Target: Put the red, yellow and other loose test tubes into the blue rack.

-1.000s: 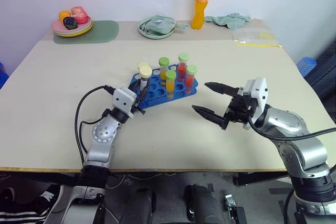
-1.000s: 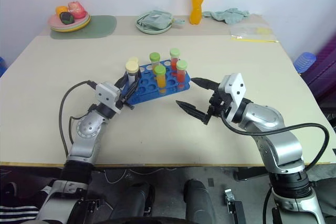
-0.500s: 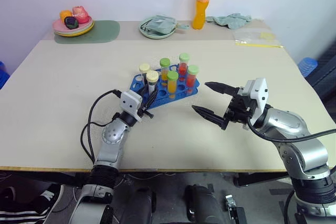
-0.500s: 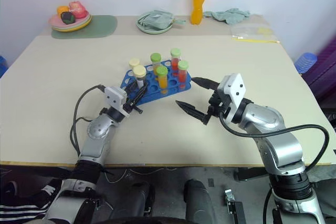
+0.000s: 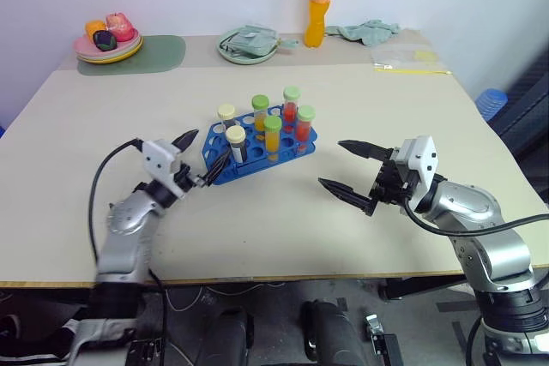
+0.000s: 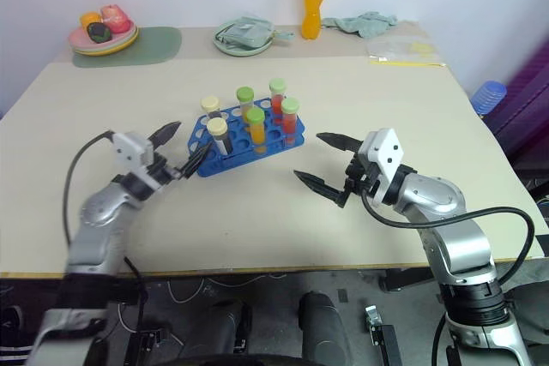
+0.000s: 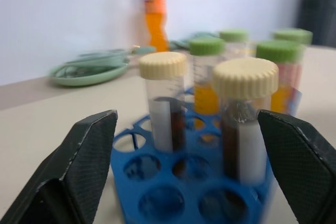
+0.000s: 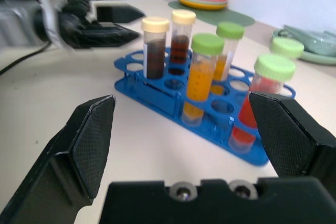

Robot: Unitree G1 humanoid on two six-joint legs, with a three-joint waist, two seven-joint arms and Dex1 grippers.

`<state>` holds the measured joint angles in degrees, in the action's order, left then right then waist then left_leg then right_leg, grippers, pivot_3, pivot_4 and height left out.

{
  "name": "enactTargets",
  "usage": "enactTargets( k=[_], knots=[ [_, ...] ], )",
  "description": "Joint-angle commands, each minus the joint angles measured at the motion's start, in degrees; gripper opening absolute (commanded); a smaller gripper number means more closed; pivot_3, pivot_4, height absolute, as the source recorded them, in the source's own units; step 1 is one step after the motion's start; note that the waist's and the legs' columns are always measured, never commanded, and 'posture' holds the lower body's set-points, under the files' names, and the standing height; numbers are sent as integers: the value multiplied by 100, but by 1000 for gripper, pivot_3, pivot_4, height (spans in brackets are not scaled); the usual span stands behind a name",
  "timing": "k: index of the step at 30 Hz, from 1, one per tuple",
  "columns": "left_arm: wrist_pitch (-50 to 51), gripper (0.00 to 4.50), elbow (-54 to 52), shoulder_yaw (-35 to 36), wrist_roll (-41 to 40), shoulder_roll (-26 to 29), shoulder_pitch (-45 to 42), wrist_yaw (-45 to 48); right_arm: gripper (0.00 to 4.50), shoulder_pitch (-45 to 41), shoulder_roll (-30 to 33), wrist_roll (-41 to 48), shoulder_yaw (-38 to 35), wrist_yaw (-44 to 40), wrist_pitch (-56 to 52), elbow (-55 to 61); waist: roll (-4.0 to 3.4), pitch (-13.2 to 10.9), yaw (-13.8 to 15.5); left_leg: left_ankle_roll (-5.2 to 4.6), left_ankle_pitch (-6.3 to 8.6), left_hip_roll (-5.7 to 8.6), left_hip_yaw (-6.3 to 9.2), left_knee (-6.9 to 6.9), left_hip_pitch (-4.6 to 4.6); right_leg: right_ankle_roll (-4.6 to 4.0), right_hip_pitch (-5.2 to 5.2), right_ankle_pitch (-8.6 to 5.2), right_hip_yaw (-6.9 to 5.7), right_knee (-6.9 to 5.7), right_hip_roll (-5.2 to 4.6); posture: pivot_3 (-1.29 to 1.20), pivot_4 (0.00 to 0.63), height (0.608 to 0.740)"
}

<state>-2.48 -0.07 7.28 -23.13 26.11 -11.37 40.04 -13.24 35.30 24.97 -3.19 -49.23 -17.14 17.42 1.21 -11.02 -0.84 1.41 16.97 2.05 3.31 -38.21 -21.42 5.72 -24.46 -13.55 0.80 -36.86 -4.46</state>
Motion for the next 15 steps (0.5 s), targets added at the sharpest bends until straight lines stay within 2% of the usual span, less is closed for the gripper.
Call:
enactTargets(
  k=[1, 4, 8, 15],
  knots=[
    [425, 4481, -786, 240, -563, 620, 296, 788, 4500, 68, 231, -45, -284, -265, 373, -199, -1, -1, 5, 0, 0, 0, 0, 0, -1, 0, 0, 0, -1, 0, 0, 0, 150, 740],
    [855, 4481, -1018, 450, -1077, 1238, 482, 1501, 4500, 144, 387, -57, -402, -396, 506, -355, -3, -1, 24, -1, 1, 1, 0, 0, -1, -2, 4, -1, -1, 6, -3, 0, 150, 740],
    [924, 4481, -975, 646, -1315, 1744, 740, 2362, 4500, 261, 484, -117, -464, -312, 468, -148, -4, -1, 2, -5, 3, 0, 0, 2, -1, -2, 5, -1, -2, 9, -2, 0, 150, 740],
    [787, 4481, -620, 638, -1175, 1726, 486, 2632, 4500, 714, 643, -82, -681, -184, 266, 383, -6, -2, 24, -7, 4, -1, -1, 3, -3, -2, 5, -1, -2, 13, -3, 0, 150, 740]
  ],
)
